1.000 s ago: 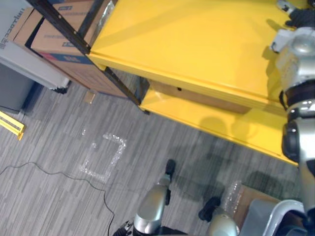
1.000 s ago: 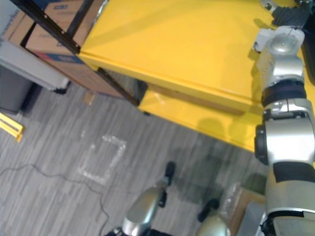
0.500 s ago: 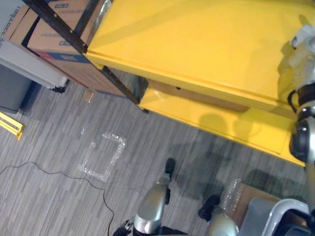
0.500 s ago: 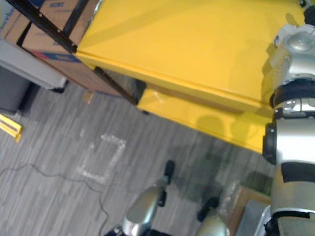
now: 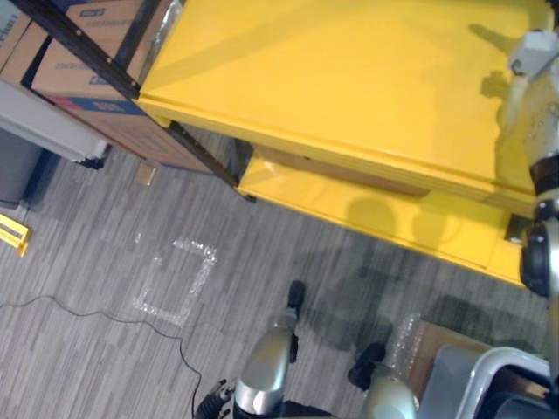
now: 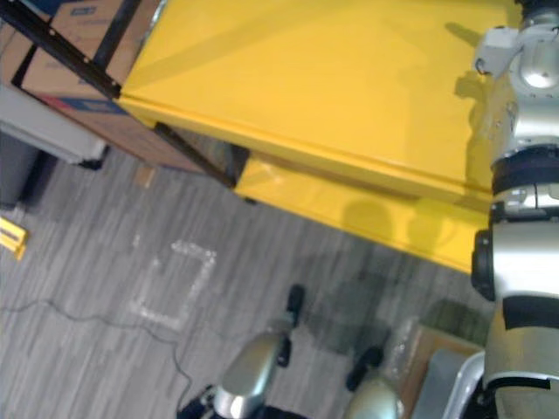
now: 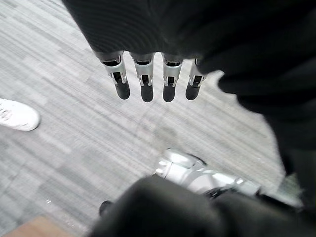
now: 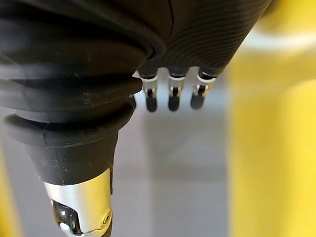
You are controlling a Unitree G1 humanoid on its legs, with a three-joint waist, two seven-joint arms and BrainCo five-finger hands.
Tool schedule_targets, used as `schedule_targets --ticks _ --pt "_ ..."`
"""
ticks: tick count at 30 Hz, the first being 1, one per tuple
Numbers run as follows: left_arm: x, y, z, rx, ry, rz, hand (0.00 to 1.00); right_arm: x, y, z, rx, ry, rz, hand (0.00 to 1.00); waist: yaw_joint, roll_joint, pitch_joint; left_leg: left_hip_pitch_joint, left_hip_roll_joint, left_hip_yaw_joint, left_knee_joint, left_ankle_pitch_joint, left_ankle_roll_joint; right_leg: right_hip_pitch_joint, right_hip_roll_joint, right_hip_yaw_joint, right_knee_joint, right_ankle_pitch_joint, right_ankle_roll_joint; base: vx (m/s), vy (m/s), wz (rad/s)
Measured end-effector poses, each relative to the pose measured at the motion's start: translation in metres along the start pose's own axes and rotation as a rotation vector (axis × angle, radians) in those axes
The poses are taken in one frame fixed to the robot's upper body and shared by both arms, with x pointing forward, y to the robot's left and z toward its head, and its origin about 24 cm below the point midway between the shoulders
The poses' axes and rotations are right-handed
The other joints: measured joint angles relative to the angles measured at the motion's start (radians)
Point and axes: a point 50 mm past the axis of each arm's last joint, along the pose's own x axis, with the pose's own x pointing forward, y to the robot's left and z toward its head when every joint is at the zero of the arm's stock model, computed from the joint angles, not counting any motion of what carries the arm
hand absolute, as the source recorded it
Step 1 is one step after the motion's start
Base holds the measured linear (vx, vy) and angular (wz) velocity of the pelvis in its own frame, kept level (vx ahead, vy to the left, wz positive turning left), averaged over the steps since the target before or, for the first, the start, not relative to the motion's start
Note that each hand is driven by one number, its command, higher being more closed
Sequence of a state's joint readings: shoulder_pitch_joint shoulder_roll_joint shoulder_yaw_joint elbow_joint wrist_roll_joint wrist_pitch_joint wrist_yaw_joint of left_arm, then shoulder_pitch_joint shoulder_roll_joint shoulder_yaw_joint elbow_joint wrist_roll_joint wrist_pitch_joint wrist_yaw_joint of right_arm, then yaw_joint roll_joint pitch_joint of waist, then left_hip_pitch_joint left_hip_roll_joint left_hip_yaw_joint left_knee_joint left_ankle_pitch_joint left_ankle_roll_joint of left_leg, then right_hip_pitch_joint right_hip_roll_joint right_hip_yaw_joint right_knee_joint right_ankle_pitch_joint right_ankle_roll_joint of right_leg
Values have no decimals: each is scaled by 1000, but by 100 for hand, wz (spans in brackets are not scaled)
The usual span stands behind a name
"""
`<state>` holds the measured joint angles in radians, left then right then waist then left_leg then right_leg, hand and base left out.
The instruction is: Walk over and take plastic housings, then place them on the shelf
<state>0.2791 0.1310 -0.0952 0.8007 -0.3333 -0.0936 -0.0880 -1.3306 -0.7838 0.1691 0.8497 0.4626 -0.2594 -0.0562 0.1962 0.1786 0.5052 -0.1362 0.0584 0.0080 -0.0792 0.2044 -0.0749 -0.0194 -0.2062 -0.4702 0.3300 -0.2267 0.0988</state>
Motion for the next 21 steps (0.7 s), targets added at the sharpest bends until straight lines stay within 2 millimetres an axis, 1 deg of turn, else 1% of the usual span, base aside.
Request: schedule_targets --ticks 1,3,4,5,6,7,9,10,11,12,13,14,15,17,18,21 --pt "0 1 1 2 -3 5 0 -1 -2 4 4 -24 3 0 -5 -2 1 4 0 0 0 0 0 8 0 -1 -8 4 0 -27 -18 -5" --pt "-1 5 0 28 0 19 0 -5 -12 18 33 -108 -22 0 -24 -9 -1 13 2 2 -1 0 0 27 14 0 -38 23 3 -40 -17 -5" --pt "-2 6 0 29 0 22 0 -6 -14 20 34 -124 -31 0 -28 -11 -2 14 3 3 -2 0 0 31 17 1 -49 29 4 -44 -4 -6" --pt "-2 8 0 27 1 31 0 -11 -20 21 28 -139 -61 0 -41 -19 -5 15 7 3 -2 0 0 40 19 1 -68 41 6 -30 20 -9" --pt "-4 11 -3 31 5 53 0 -17 -25 15 14 -122 -98 0 -48 -36 -14 20 9 8 -3 0 0 48 24 5 -89 54 7 -23 13 -12" --pt "-4 12 -3 33 5 62 0 -21 -29 10 4 -103 -115 0 -49 -46 -19 25 10 14 -3 0 0 57 31 8 -102 61 7 -17 -9 -23" --pt "-8 19 -8 24 18 101 0 -37 -39 -14 -44 7 -178 0 -54 -94 -64 35 14 33 -4 0 0 75 40 22 -147 86 7 -3 -14 -21" --pt "-8 20 -9 29 21 110 0 -41 -41 -19 -54 33 -187 0 -59 -105 -75 38 15 35 -4 0 0 81 45 23 -156 91 8 -5 -20 -11" --pt "-9 22 -10 47 24 126 0 -47 -44 -26 -65 81 -204 0 -70 -122 -90 47 17 37 -8 -1 0 95 50 25 -173 101 8 -29 -22 -7" --pt "-9 22 -11 47 27 132 0 -49 -45 -29 -69 104 -206 0 -73 -127 -98 48 19 40 -9 -1 0 96 50 28 -177 103 7 -65 -5 -13" --pt "-10 24 -13 54 36 143 0 -54 -47 -35 -67 148 -211 0 -76 -134 -120 48 27 50 -10 -6 0 95 55 34 -186 111 5 -86 16 -18" --pt "-10 25 -15 53 47 150 0 -59 -48 -42 -62 193 -213 0 -79 -135 -138 49 35 56 -10 -15 0 93 64 40 -189 116 3 -105 19 -17" --pt "-11 25 -16 53 51 152 0 -63 -48 -45 -56 218 -214 0 -83 -137 -144 50 36 58 -10 -15 0 92 65 43 -193 117 3 -118 14 -16" --pt "-11 26 -19 54 64 156 0 -75 -48 -60 -55 308 -209 0 -92 -143 -154 58 39 69 -10 -21 3 92 72 60 -206 124 2 -104 17 -20" --pt "-11 26 -19 57 64 156 0 -78 -48 -63 -60 328 -209 0 -93 -144 -155 59 41 78 -10 -25 6 92 73 63 -210 125 2 -85 21 -22" --pt "-11 26 -19 90 72 154 0 -95 -57 -77 -56 408 -248 0 -103 -153 -168 49 37 87 -10 -27 4 91 75 73 -239 146 13 -58 35 -8"
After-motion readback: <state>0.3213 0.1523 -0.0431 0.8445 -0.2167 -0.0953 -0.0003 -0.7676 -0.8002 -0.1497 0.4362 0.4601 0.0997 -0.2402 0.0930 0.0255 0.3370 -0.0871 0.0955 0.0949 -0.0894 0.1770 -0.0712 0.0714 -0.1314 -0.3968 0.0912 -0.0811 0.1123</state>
